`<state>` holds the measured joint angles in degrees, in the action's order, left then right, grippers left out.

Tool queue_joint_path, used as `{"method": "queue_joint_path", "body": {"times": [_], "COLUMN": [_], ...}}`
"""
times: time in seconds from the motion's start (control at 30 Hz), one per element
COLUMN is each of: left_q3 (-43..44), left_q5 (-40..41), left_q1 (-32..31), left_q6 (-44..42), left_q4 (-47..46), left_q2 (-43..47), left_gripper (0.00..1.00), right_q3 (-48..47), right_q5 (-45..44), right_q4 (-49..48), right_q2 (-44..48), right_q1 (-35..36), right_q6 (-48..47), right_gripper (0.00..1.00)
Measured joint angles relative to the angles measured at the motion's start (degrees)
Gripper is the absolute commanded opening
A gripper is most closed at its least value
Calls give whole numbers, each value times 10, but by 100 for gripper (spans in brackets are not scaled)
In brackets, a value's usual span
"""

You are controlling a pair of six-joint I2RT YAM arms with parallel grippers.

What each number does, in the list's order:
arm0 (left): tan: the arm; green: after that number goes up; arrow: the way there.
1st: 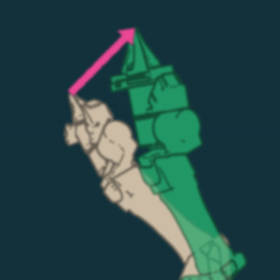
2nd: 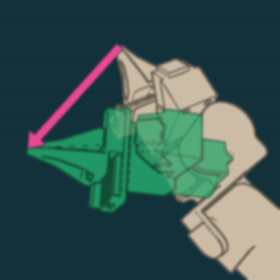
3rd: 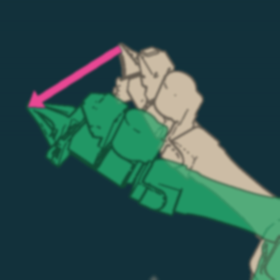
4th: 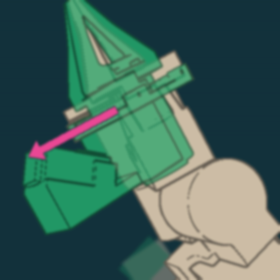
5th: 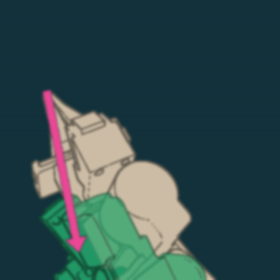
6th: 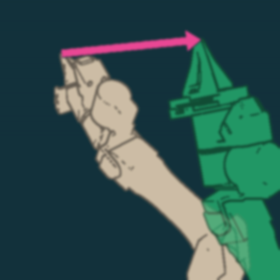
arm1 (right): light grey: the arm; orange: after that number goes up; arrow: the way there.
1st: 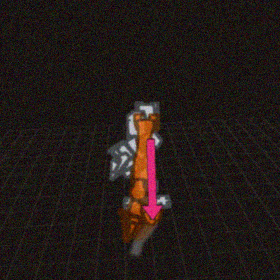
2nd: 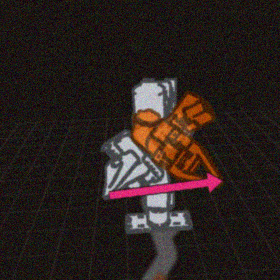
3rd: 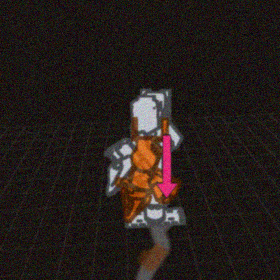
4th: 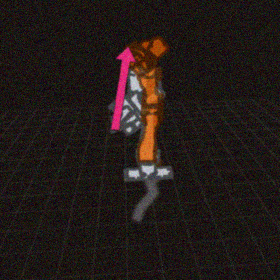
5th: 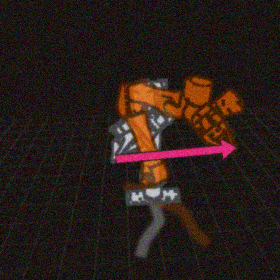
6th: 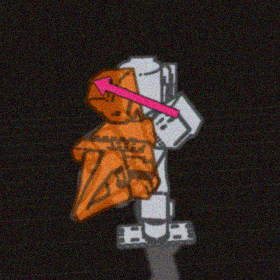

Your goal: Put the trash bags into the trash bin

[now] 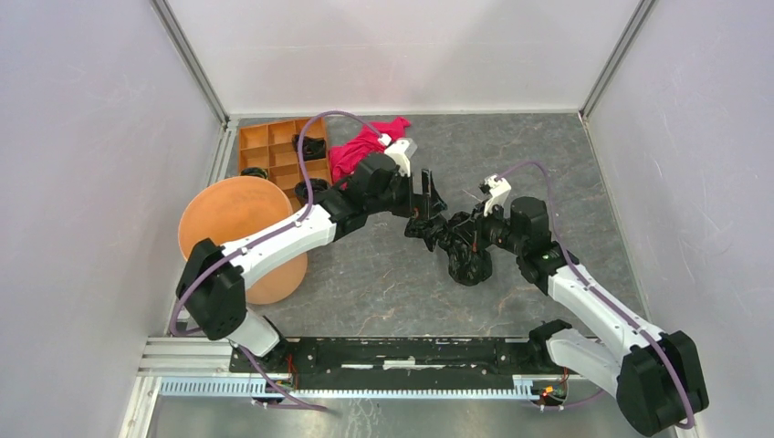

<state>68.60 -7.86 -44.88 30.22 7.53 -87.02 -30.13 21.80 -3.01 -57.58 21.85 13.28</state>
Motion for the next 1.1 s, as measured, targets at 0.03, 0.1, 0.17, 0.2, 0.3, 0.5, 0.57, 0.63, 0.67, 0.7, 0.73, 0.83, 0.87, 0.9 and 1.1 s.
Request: {"method": "queue_joint_path", "body": {"times": [0.03, 0.1, 0.17, 0.2, 0.3, 0.5, 0.57, 0.63, 0.67, 0.7, 0.73, 0.83, 0.87, 0.9, 1.1], "left_q3": [-2, -10, -15, -15, -15, -26, -28, -32, -34, -36, -37, -37, -37, -37, -37], "left_q5": [-4, -11, -17, -18, -19, -25, -33, -43, -48, -52, -57, -68, -74, -76, -98], "left_q1": [0, 0, 0, 0, 0, 6, 10, 14, 16, 17, 18, 19, 20, 21, 27], "left_q6": [11, 28, 43, 49, 63, 79, 83, 88, 90, 92, 94, 97, 97, 97, 107], "left_q4": [-1, -4, -3, -3, -1, -1, -7, -16, -22, -25, -28, -35, -37, -38, -50], "left_q2": [-7, -17, -32, -39, -69, -86, -86, -86, -86, -86, -86, -86, -86, -85, -77], "left_gripper": [100, 100, 100, 99, 96, 78, 67, 56, 51, 48, 47, 50, 55, 66, 100], "right_q3": [0, 0, 0, 0, 0, -7, -11, -17, -21, -26, -31, -48, -53, -58, -72], "right_q5": [0, 0, 1, 2, -1, -37, -49, -59, -64, -67, -70, -70, -67, -62, -13], "right_q4": [0, -4, -8, -8, -6, 44, 61, 80, 88, 96, 102, 114, 115, 116, 115], "right_q2": [4, 9, 10, 10, 15, 45, 55, 66, 72, 76, 80, 86, 87, 88, 86], "right_q1": [0, 0, 0, 0, 0, 0, 0, -1, -1, -1, -1, -1, -1, -1, -1], "right_q6": [3, 9, 14, 16, 17, -3, -12, -17, -21, -23, -25, -27, -27, -27, -27], "right_gripper": [0, 1, 0, 0, 0, 1, 1, 1, 1, 1, 1, 1, 2, 1, 2]}}
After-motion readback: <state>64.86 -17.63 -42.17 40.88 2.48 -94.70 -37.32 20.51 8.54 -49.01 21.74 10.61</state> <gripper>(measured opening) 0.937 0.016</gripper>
